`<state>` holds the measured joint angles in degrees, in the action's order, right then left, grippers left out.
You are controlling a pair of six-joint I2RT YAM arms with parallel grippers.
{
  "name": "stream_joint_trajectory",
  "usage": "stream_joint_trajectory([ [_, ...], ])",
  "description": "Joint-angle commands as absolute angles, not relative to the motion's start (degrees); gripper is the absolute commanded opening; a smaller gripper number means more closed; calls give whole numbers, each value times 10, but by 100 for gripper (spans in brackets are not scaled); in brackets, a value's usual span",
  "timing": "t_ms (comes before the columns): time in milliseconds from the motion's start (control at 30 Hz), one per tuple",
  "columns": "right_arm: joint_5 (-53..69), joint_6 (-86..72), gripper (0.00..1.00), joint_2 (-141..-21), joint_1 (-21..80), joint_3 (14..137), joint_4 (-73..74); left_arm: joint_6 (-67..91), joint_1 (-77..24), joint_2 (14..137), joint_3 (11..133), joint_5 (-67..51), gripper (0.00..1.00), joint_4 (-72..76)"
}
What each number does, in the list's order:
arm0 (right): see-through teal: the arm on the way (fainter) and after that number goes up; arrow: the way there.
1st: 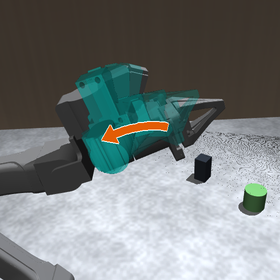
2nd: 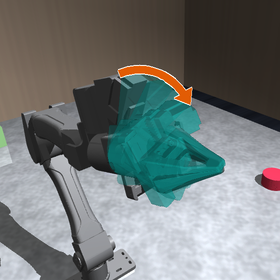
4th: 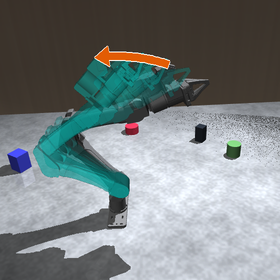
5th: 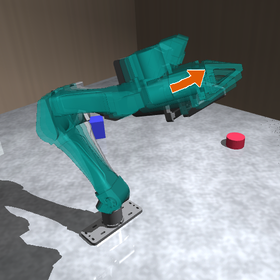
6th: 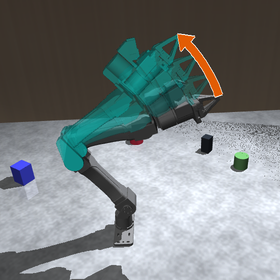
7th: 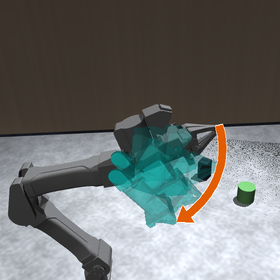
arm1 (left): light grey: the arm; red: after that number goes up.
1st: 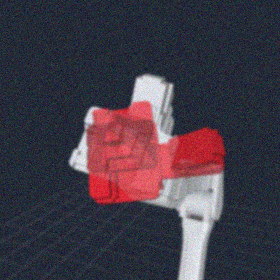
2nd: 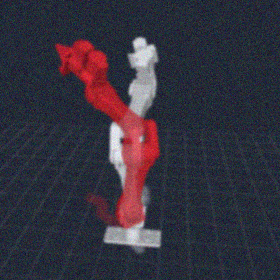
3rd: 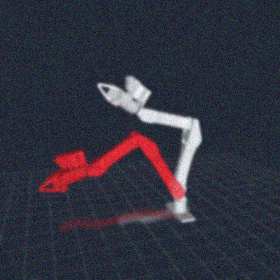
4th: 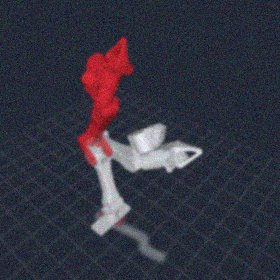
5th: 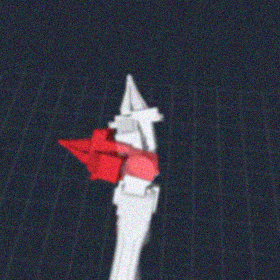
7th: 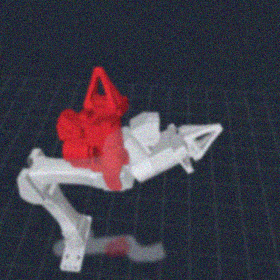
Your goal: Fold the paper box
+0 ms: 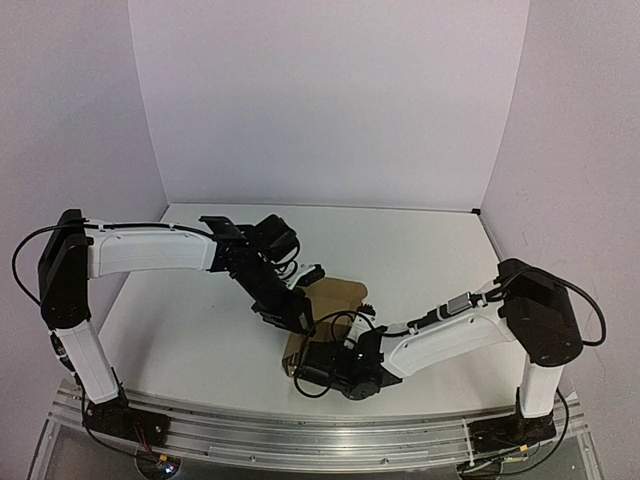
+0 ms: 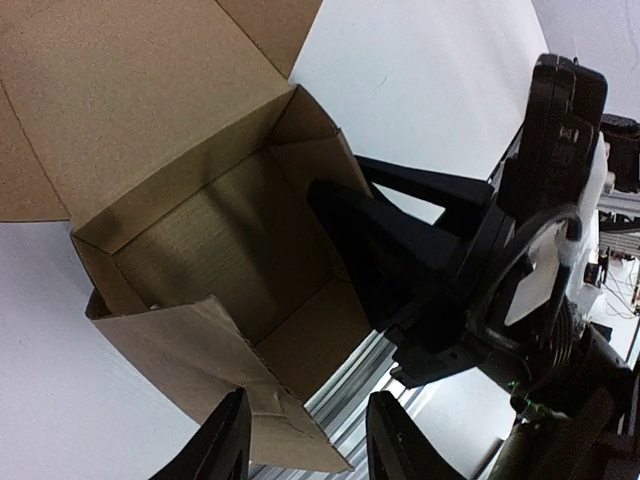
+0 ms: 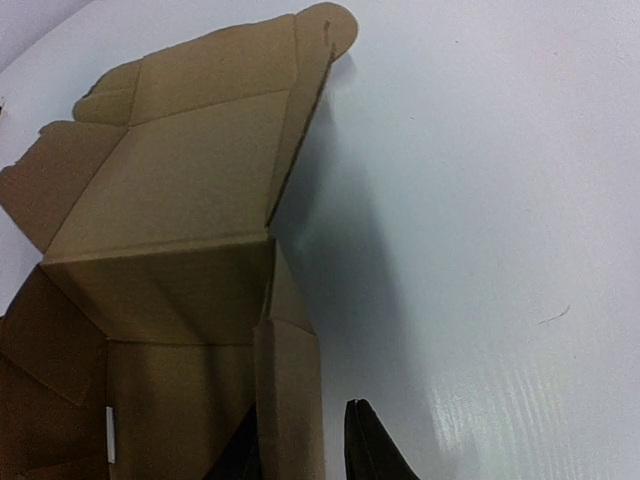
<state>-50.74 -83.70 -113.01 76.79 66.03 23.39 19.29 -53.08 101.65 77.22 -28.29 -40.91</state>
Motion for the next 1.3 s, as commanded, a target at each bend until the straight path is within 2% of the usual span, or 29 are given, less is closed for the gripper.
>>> stream_joint_trajectory([
  [0, -512, -898, 26, -1095, 764, 641, 223, 185, -530, 1002, 757, -301, 42, -398],
  [100, -510, -907, 26, -1093, 764, 634, 221, 191, -523, 1000, 731, -309, 40, -371],
  [200, -510, -907, 26, -1091, 764, 632, 220, 199, -506, 1004, 708, -316, 27, -353],
  [400, -512, -912, 26, -1088, 765, 627, 218, 189, -504, 1010, 737, -311, 27, -365],
  [633, -512, -918, 26, -1087, 764, 620, 216, 115, -494, 982, 812, -285, 38, -423],
  [700, -512, -923, 26, -1087, 764, 616, 216, 88, -466, 969, 832, -318, 48, -421],
  [767, -512, -927, 26, -1086, 764, 612, 216, 74, -430, 957, 837, -368, 62, -409],
  [833, -511, -930, 26, -1085, 764, 609, 216, 68, -395, 943, 828, -376, 70, -395],
  [1000, -515, -933, 25, -1086, 764, 608, 215, 92, -301, 936, 706, -335, 69, -372],
  [1167, -516, -932, 25, -1084, 764, 608, 215, 111, -312, 951, 580, -407, 82, -312],
  [1267, -515, -923, 25, -1086, 764, 614, 215, 107, -351, 954, 557, -425, 84, -260],
])
